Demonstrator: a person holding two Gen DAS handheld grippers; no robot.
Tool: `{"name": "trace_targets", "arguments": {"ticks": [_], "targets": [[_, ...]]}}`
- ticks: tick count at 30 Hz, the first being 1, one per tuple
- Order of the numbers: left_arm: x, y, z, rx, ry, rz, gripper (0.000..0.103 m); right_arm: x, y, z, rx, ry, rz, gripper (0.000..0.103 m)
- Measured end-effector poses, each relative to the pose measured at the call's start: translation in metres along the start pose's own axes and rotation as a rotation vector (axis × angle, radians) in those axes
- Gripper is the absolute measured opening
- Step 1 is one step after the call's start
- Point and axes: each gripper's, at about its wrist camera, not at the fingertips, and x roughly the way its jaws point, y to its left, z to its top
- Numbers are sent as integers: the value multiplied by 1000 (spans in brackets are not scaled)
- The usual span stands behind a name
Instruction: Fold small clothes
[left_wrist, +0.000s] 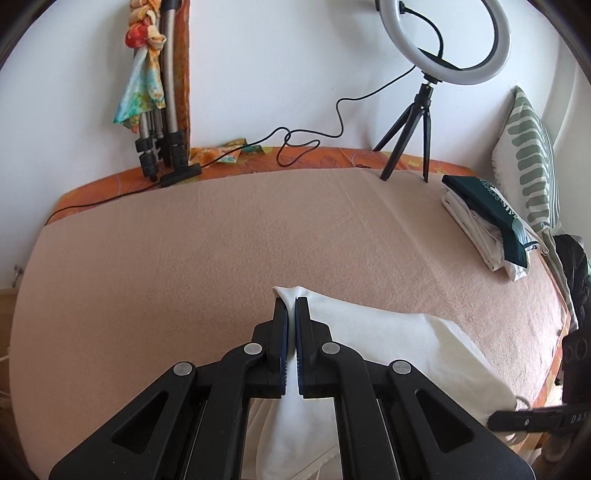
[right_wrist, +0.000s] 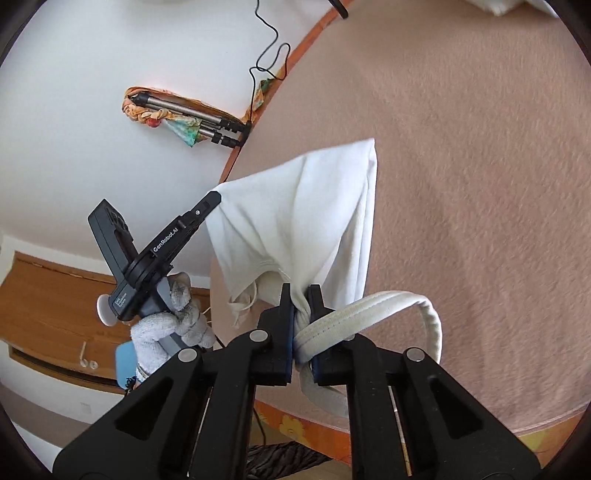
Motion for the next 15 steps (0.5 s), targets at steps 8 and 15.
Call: {"name": "trace_targets", "arguments": {"ticks": [8, 15], "targets": [[37, 18, 4, 27, 59, -16, 2, 25, 13, -10, -90, 12, -203, 31], [36, 56, 4, -116, 106, -130, 7, 11, -5, -7, 23, -22, -146, 59]]}}
